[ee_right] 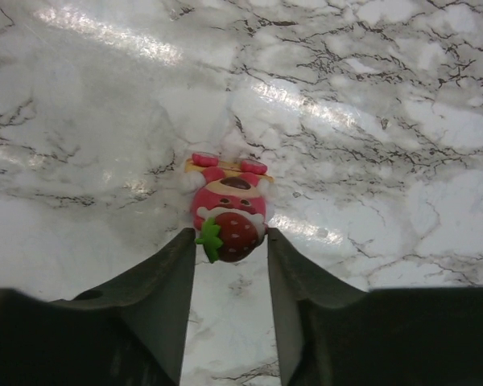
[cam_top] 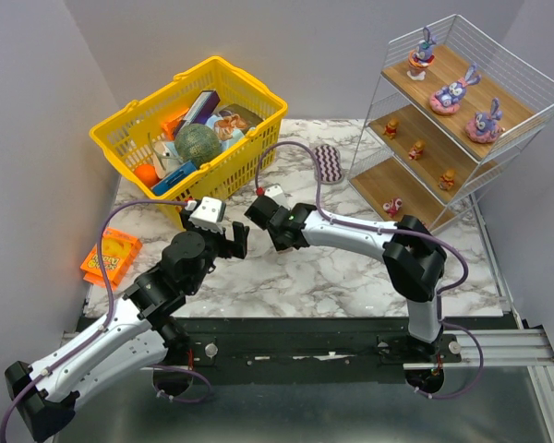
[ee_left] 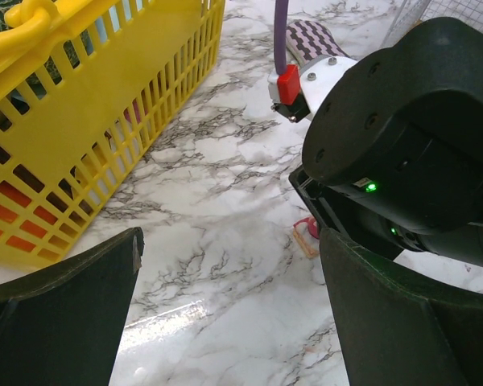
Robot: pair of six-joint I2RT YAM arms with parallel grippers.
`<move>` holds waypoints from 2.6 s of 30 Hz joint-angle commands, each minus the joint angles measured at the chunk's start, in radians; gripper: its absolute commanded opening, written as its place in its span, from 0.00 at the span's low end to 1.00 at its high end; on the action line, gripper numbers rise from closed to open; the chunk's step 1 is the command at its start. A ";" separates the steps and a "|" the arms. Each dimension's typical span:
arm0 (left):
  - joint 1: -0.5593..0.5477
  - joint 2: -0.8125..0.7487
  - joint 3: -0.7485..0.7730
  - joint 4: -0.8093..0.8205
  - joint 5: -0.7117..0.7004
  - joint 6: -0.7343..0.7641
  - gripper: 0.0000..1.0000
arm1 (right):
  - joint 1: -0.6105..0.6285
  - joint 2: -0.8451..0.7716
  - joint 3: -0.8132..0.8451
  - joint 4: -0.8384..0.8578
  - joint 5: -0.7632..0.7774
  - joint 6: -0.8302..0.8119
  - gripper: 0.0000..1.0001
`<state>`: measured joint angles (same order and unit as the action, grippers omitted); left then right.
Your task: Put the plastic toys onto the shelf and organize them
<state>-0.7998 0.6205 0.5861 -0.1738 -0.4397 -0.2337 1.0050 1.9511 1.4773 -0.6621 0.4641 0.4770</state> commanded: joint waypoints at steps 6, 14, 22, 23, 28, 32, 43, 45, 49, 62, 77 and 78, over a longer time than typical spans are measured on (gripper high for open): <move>0.005 -0.004 -0.015 0.020 -0.044 -0.006 0.99 | -0.034 -0.036 -0.025 0.058 0.090 -0.115 0.06; 0.005 0.004 -0.012 0.022 -0.039 -0.003 0.99 | -0.161 -0.199 -0.101 0.133 0.052 -0.319 0.01; 0.005 0.002 -0.014 0.022 -0.040 -0.003 0.99 | -0.221 -0.245 -0.117 0.174 0.044 -0.436 0.04; 0.007 0.004 -0.012 0.020 -0.042 -0.006 0.99 | -0.221 -0.245 -0.111 0.174 0.044 -0.428 0.04; 0.005 0.004 -0.014 0.020 -0.044 -0.004 0.99 | -0.221 -0.236 -0.080 0.159 0.053 -0.387 0.10; 0.005 0.007 -0.015 0.023 -0.037 -0.006 0.99 | -0.221 -0.251 -0.080 0.153 0.070 -0.385 0.18; 0.007 0.019 -0.014 0.036 0.001 -0.010 0.99 | -0.241 -0.382 -0.147 0.153 0.131 -0.382 0.39; 0.007 0.025 -0.009 0.045 0.025 -0.012 0.99 | -0.241 -0.452 -0.182 0.159 0.143 -0.373 0.43; 0.008 0.053 0.004 0.068 0.079 -0.006 0.99 | -0.241 -0.602 -0.307 0.216 0.145 -0.364 0.52; 0.014 0.442 0.208 0.316 0.300 0.046 0.99 | -0.241 -1.017 -0.612 0.380 -0.001 -0.380 0.59; 0.050 1.094 0.709 0.620 0.528 0.062 0.99 | -0.273 -1.155 -0.574 -0.167 0.144 0.201 0.74; 0.048 1.154 0.737 0.620 0.541 0.063 0.99 | -0.275 -1.144 -0.560 -0.218 0.121 0.222 0.74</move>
<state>-0.7643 1.6268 1.1824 0.3683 -0.0002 -0.1799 0.7456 0.7559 0.8516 -0.6289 0.6300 0.4900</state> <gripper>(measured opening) 0.988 0.740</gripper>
